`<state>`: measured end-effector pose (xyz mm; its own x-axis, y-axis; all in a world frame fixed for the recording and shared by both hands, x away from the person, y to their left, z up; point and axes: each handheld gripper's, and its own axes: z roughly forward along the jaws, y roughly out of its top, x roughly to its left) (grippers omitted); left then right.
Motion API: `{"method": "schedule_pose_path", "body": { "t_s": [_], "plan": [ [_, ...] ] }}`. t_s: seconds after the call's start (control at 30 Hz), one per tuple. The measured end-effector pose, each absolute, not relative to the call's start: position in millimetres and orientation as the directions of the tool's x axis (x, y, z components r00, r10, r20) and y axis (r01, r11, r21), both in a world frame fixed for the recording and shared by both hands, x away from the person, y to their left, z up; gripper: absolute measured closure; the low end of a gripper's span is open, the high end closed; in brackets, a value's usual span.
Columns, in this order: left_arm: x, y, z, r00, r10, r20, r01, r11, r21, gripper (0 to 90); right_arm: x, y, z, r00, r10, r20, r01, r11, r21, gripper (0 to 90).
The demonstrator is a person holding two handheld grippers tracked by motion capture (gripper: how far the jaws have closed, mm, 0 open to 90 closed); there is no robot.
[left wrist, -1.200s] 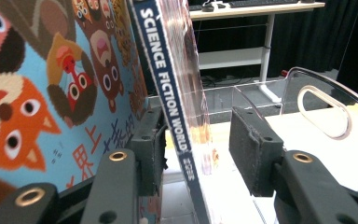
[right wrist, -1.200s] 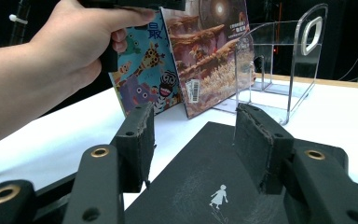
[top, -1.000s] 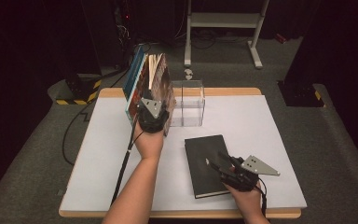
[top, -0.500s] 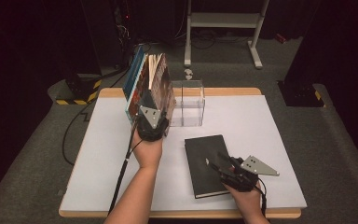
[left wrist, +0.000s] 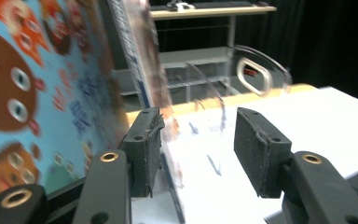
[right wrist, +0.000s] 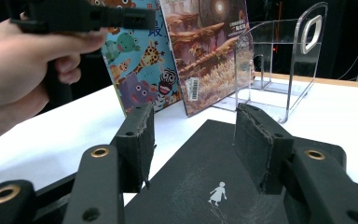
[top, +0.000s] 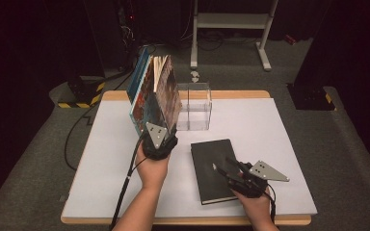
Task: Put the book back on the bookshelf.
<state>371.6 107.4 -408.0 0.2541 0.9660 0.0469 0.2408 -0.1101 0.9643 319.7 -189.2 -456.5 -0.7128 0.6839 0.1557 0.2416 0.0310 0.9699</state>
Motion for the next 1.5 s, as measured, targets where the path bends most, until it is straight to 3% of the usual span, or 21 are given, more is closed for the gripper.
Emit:
{"method": "schedule_pose_path", "body": {
  "t_s": [0.53,0.6,0.73,0.9,1.13,1.3,1.5],
  "plan": [
    [335,123,-442,0.442,0.896,0.053,0.282,-0.194,0.940,44.8,324,-198,-456,-0.696,0.708,0.120,0.236,0.068,0.969,47.4],
    [332,124,-446,0.455,0.886,0.084,0.288,-0.236,0.928,41.9,325,-199,-456,-0.694,0.710,0.119,0.241,0.073,0.968,46.9],
    [327,131,-455,0.484,0.874,0.031,0.325,-0.213,0.921,32.7,326,-201,-456,-0.681,0.726,0.096,0.244,0.101,0.964,44.4],
    [321,139,-465,0.522,0.852,0.020,0.338,-0.228,0.913,28.8,328,-204,-458,-0.662,0.748,0.051,0.246,0.153,0.957,42.8],
    [317,148,-478,0.546,0.838,-0.016,0.366,-0.221,0.904,24.1,337,-211,-462,-0.624,0.781,0.041,0.323,0.209,0.923,30.5],
    [314,148,-482,0.576,0.818,-0.006,0.364,-0.250,0.897,19.7,333,-220,-471,-0.601,0.799,0.017,0.392,0.277,0.877,27.8],
    [311,146,-484,0.609,0.791,-0.056,0.377,-0.226,0.898,19.0,321,-231,-481,-0.574,0.816,0.071,0.452,0.244,0.858,25.7]
  ]
}}
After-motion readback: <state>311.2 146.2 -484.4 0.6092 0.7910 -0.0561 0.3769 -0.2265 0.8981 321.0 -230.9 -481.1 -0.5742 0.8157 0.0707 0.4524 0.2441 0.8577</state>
